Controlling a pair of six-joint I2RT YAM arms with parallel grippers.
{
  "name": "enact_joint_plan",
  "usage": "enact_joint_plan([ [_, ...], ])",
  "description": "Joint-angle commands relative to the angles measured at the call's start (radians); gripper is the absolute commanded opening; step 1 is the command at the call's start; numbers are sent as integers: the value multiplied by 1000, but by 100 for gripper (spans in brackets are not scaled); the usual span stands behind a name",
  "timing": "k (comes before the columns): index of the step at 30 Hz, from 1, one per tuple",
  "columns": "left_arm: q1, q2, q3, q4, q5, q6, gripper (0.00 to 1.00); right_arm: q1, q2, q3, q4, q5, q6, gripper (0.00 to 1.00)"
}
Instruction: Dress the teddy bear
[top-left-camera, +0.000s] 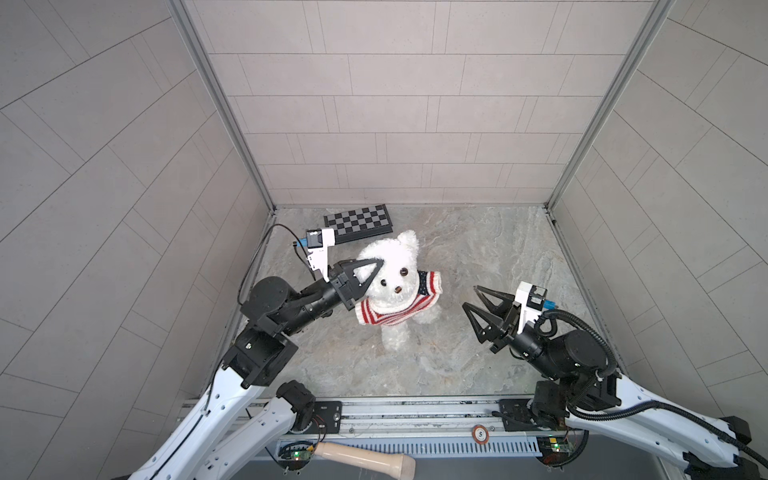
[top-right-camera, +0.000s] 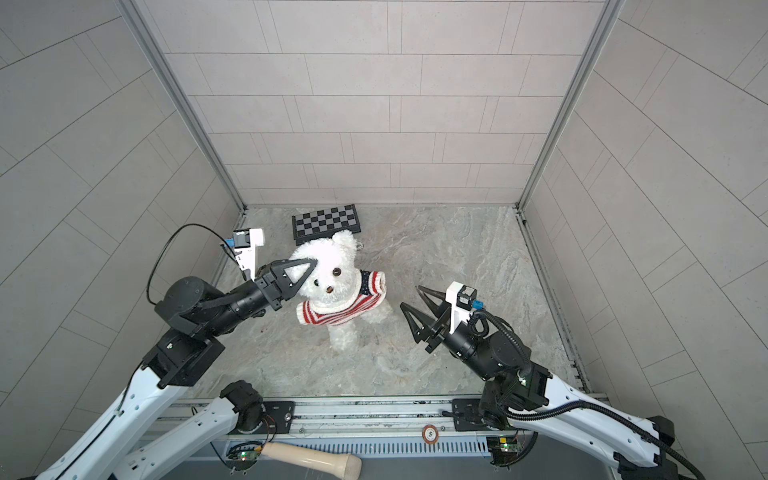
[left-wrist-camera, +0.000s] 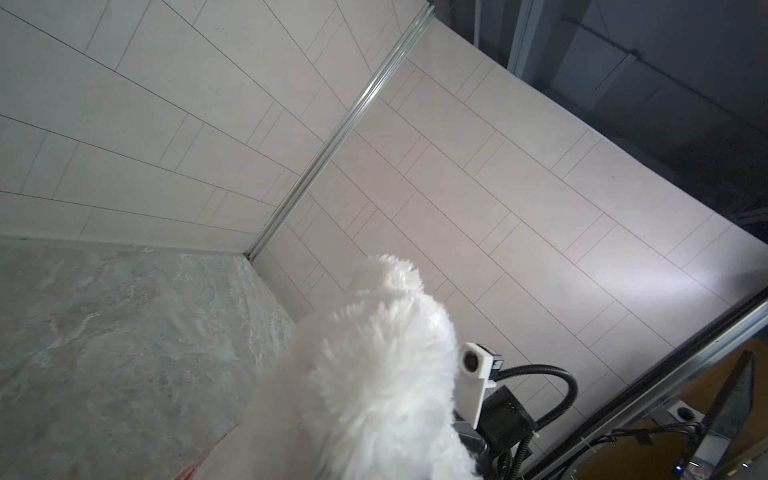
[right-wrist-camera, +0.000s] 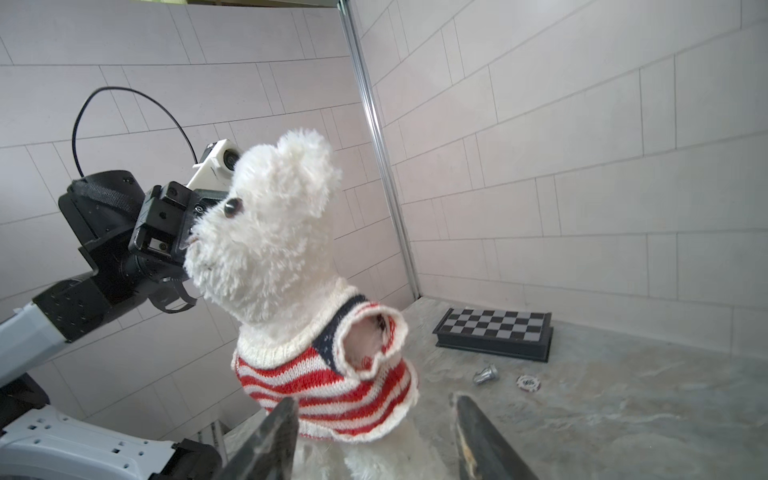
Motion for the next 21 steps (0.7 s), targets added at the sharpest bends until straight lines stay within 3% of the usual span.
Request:
enact_joint_plan([
  [1,4,69,112,-236,-33,122,0,-2,119,85,-143,-88,-216,67],
  [8,-19,201,322,-531,-48,282,0,-5,333,221,-85,-256,-348,81],
  [16,-30,246,387,-715,-78,502,0,-39,312,323,-275,-331,-413,86],
  [21,-119,254,377,-756,-62,708,0,-117,336,406,-388,-432,-432,86],
])
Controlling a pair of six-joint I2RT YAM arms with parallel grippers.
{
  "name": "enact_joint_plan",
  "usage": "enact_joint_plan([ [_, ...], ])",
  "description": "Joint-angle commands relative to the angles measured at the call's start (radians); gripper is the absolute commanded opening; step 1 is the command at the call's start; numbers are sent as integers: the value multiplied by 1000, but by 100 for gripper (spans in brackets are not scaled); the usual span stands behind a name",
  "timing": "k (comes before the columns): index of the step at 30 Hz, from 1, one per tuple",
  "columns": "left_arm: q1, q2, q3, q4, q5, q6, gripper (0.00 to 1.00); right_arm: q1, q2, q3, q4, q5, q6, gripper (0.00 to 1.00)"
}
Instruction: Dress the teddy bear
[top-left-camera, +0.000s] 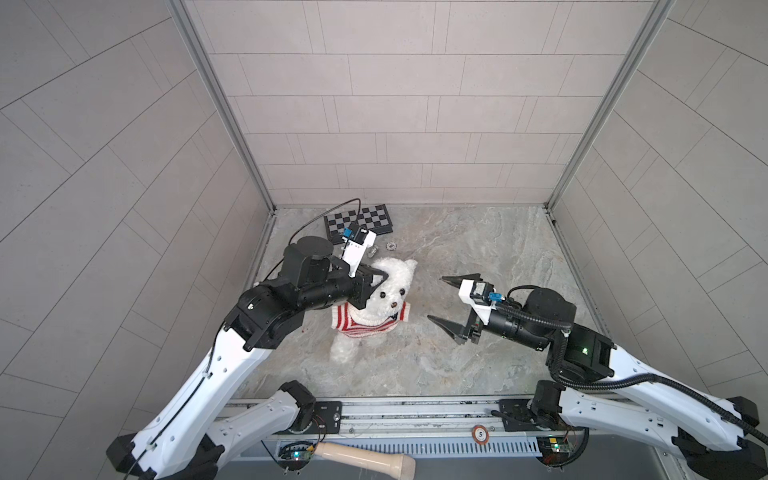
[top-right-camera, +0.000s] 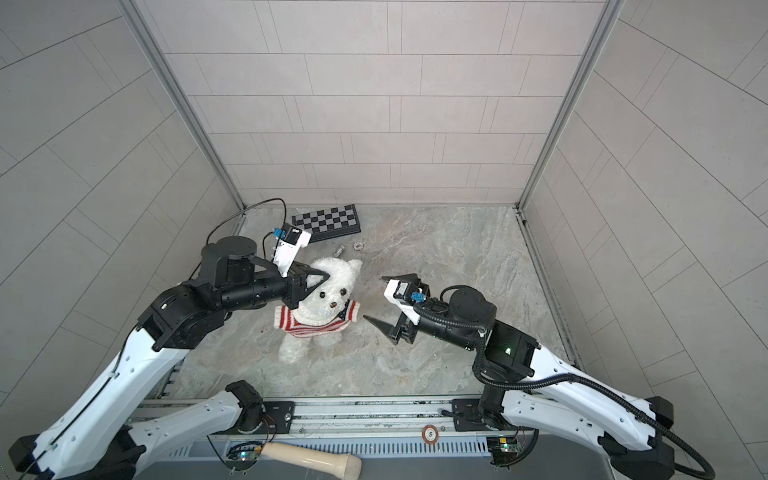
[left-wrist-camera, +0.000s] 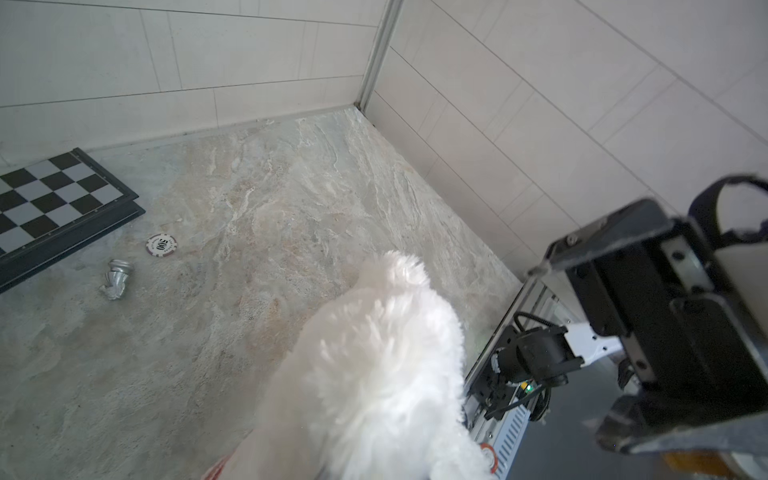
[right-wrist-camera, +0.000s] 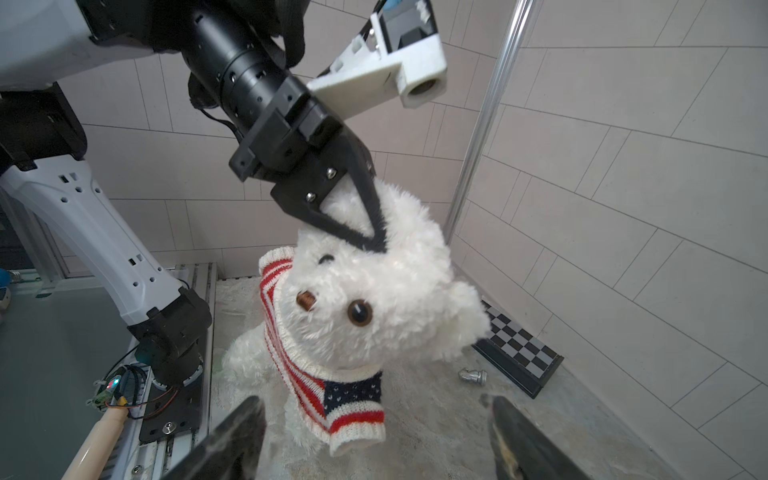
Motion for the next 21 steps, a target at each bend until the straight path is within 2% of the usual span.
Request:
enact_joint_plan([
  [1,-55,3,19,-47,14,205,0,-39,29,60,-91,-120,-53,86],
  [5,-122,22,30,-67,15,292,0,-45,98,140,-144,-207,-94,85],
  [11,-202,27,37,-51,8,329,0,-50,215,187,-156,-271,-131,82],
  [13,-217,23,28,-37,3,330,0,-50,256,203,-154,-302,-133,78],
  [17,-227,12,6,-20,-5,325,0,-57,308,216,-151,-320,-141,58],
  [19,-226,4,-7,-14,-18,321,0,-62,309,206,-134,-315,-143,45],
  [21,-226,-4,-20,-11,-38,316,0,-64,298,181,-101,-307,-153,28],
])
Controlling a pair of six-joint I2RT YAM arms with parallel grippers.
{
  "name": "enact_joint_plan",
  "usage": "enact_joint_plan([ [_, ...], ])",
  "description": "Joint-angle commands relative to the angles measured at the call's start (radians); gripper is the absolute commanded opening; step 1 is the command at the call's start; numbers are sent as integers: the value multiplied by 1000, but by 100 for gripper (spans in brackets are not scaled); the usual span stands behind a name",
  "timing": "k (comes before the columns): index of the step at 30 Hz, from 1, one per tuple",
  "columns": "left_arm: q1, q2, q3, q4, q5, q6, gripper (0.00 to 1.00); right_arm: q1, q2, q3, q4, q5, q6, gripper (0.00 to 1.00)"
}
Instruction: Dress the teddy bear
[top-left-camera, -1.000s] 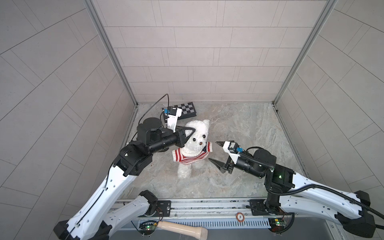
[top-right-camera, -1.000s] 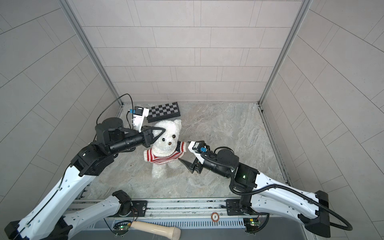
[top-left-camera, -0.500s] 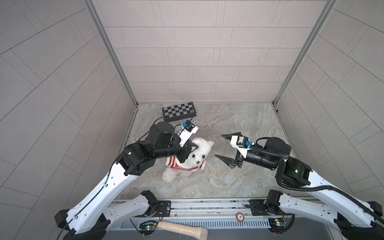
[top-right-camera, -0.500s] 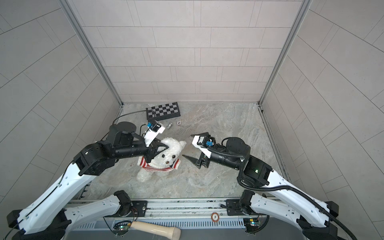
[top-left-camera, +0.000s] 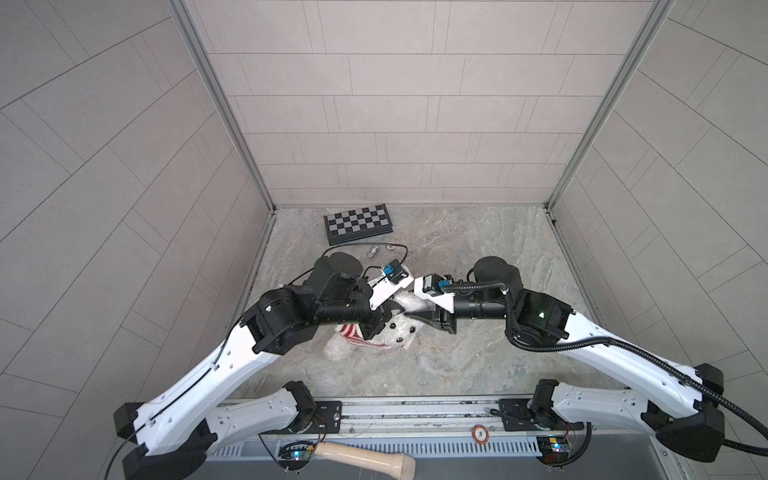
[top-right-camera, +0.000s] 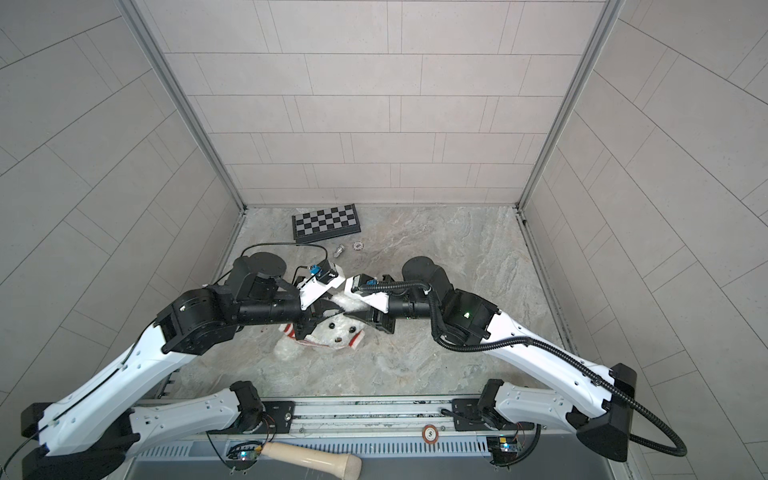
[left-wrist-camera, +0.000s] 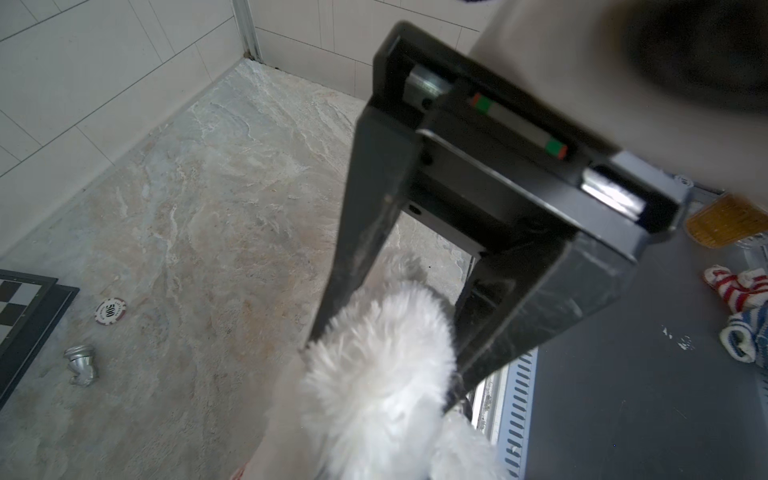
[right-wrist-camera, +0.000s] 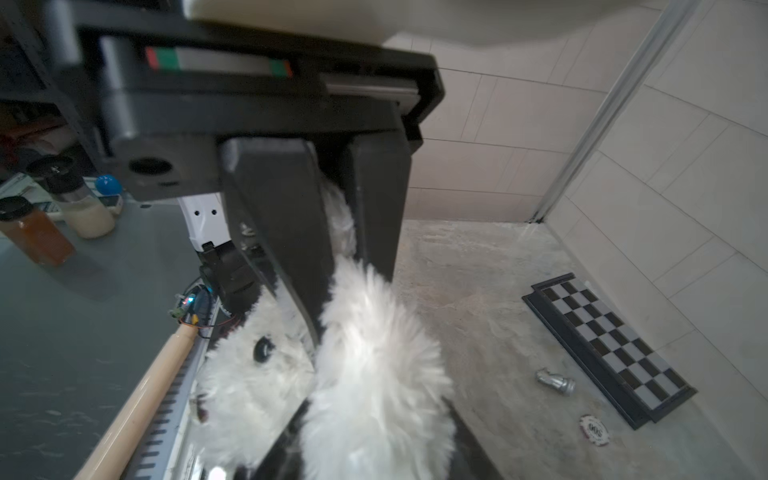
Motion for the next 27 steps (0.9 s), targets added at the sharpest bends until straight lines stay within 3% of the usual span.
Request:
enact_joint_plan([
  [1,-6,-34,-13,57,-13,4,0,-8,-30,-34,72,0,-44,18],
  [3,-7,-52,-31,71,-19,-18,0,-8,-55,-84,140,34,-50,0],
  [4,-7,-70,-48,91,-27,-38,18,-7,-69,-111,170,59,-50,0],
  [7,-7,-145,-109,143,-54,-96,96,-22,-114,-180,236,115,-43,0],
  [8,-5,-178,-134,157,-67,-118,100,-35,-137,-207,266,124,-25,0],
  [10,4,-256,-199,204,-82,-173,100,-94,-192,-268,361,63,45,0],
  [13,36,-375,-323,312,-74,-281,100,-208,-261,-370,626,-121,247,0],
  [16,69,-472,-442,409,-60,-375,100,-257,-276,-410,792,-234,371,0],
  [22,107,-594,-639,548,-97,-527,97,-260,-261,-420,807,-280,363,0],
  [27,110,-694,-673,525,-165,-546,82,-277,-263,-425,828,-326,370,0],
])
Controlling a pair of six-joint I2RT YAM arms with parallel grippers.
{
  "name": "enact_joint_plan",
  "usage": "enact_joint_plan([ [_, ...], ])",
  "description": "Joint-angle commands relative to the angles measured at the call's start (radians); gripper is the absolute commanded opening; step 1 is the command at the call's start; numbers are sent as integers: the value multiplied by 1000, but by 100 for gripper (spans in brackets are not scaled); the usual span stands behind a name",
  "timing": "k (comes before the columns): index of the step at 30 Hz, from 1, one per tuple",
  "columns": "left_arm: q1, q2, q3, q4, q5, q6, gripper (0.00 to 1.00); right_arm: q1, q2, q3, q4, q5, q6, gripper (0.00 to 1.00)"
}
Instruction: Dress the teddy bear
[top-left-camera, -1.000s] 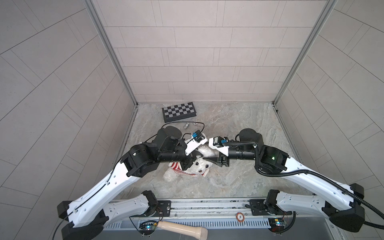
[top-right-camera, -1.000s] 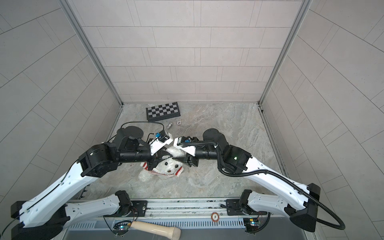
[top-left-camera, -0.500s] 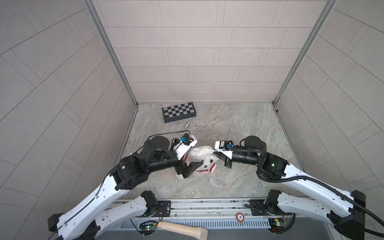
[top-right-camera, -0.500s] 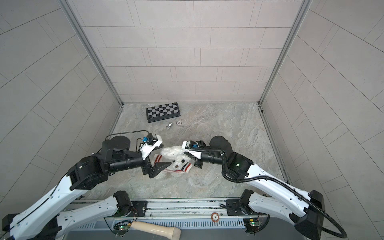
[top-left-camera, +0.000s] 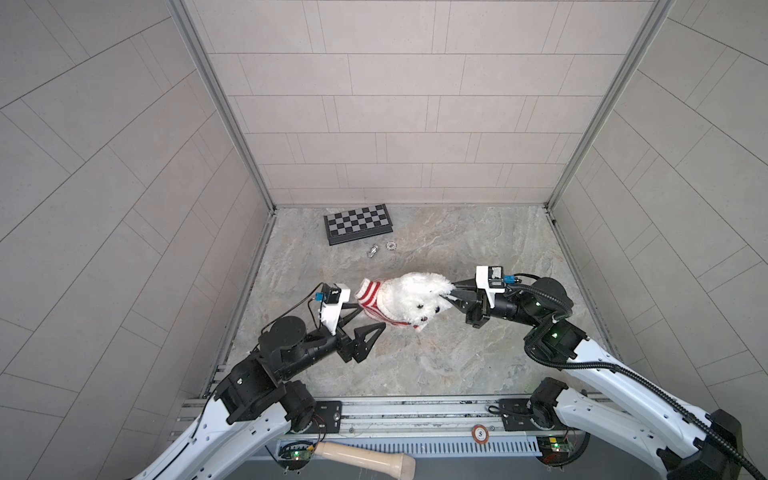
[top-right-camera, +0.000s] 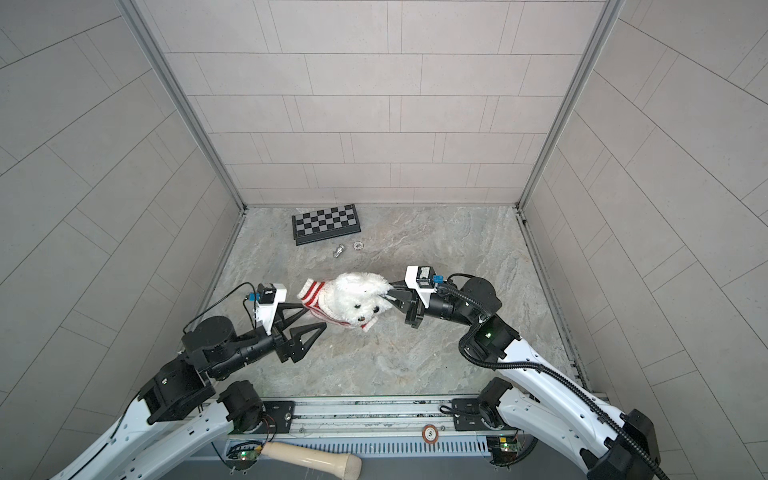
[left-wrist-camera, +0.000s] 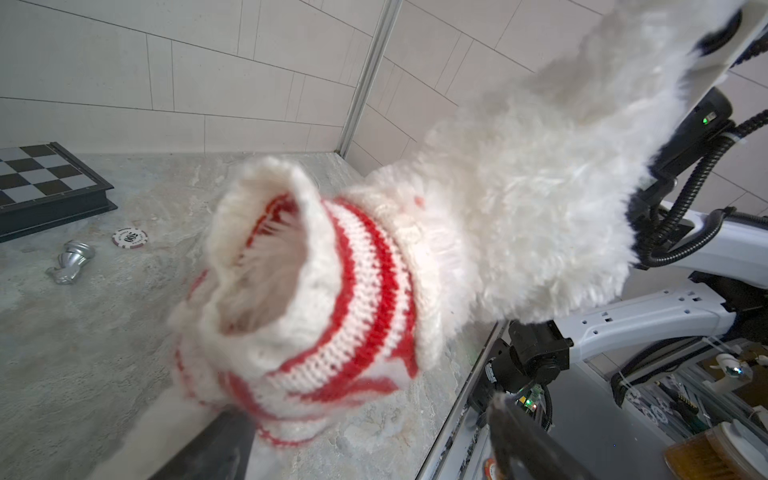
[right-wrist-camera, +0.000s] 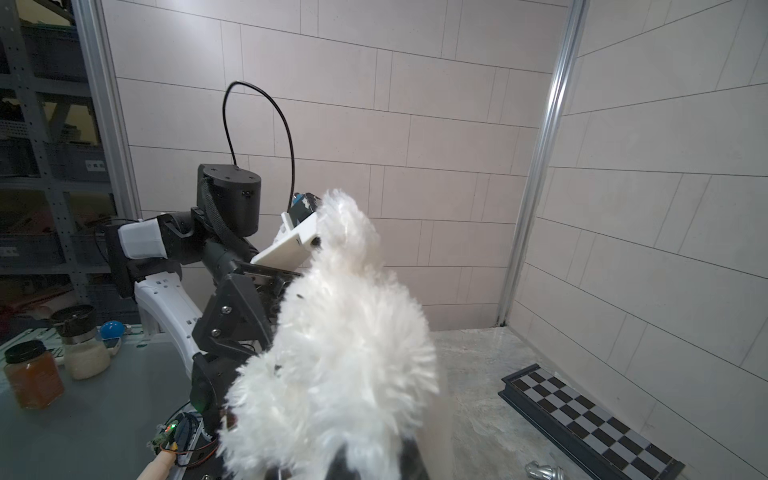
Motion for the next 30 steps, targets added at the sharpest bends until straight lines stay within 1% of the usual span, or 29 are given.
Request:
enact_joint_plan([
  [1,6,-75,10,45,-54,-34,79,-26,-17,16,89,-85,17,0],
  [5,6,-126,-7,4,-43,-7,76,-62,-24,39,91,-182,42,0],
  [10,6,-100,-20,53,-25,28,77,-66,-14,85,72,-254,48,0],
  [11,7,-93,-18,66,-21,42,79,-67,-12,94,73,-265,52,0],
  [14,6,-86,-25,76,-23,80,96,-71,-21,106,78,-266,65,0],
  [15,6,-85,-30,81,-16,88,99,-71,-24,109,79,-269,71,0],
  [16,6,-85,-36,86,-6,97,100,-72,-26,111,80,-269,75,0],
  [21,6,-39,-26,105,56,134,100,-75,-26,113,108,-265,100,0],
  [23,7,-15,-29,125,74,132,100,-78,-27,107,163,-263,138,0],
  [25,6,-2,-31,147,70,129,100,-80,-26,102,223,-267,184,0],
  [27,5,8,-46,206,73,112,100,-80,-26,100,267,-269,221,0],
  [28,4,15,-53,234,78,105,98,-80,-26,97,286,-267,232,0],
  [30,5,27,-62,289,92,94,81,-80,-29,94,295,-259,239,0],
])
